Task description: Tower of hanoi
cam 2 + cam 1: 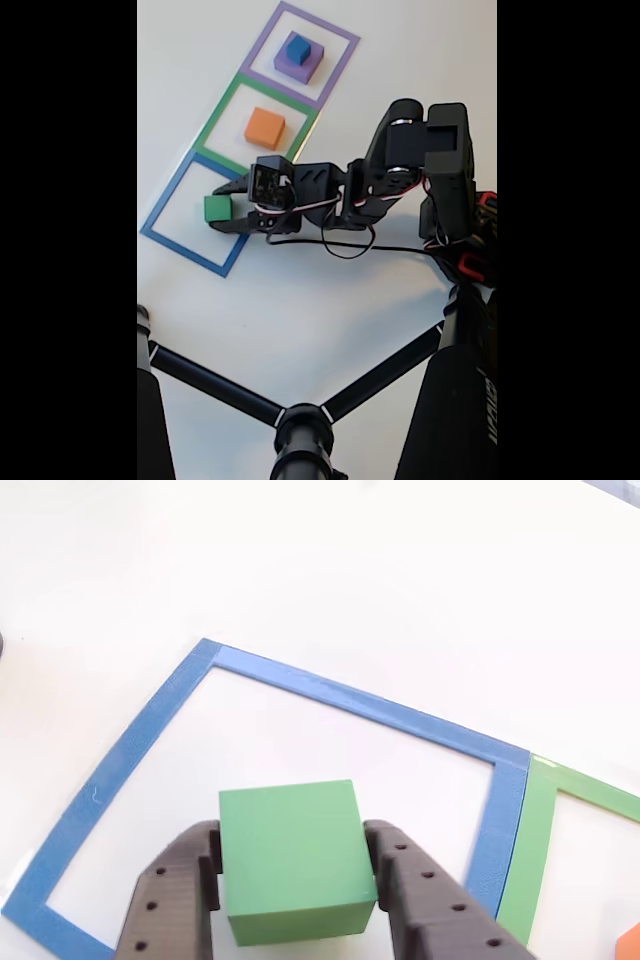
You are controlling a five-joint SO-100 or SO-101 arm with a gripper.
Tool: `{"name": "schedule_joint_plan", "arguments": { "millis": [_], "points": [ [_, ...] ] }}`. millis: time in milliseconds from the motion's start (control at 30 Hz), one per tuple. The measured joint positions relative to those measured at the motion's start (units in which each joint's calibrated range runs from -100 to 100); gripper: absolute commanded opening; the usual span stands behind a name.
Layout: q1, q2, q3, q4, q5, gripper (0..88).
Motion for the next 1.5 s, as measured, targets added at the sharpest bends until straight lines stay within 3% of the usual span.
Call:
{"name": "schedule_joint_plan", "arguments": {
  "millis": [133, 333, 633, 800, 967, 1200, 1500],
  "points": [
    [0.12, -7.51, 0.18, 6.77, 0.0, 8.1],
    [0.94, -25.83, 0.27, 27.33, 0.54, 7.8],
    [7.61, -54.96, -7.97, 73.92, 0.54, 7.7],
    [11.23, -58.08, -25.68, 100.52, 0.54, 7.8],
    [15.21, -58.76, -43.29, 120.27, 0.54, 7.6],
    [21.06, -60.19, -57.46, 135.27, 0.54, 7.4],
    [25.51, -64.16, -62.42, 141.96, 0.54, 7.2]
  ]
}}
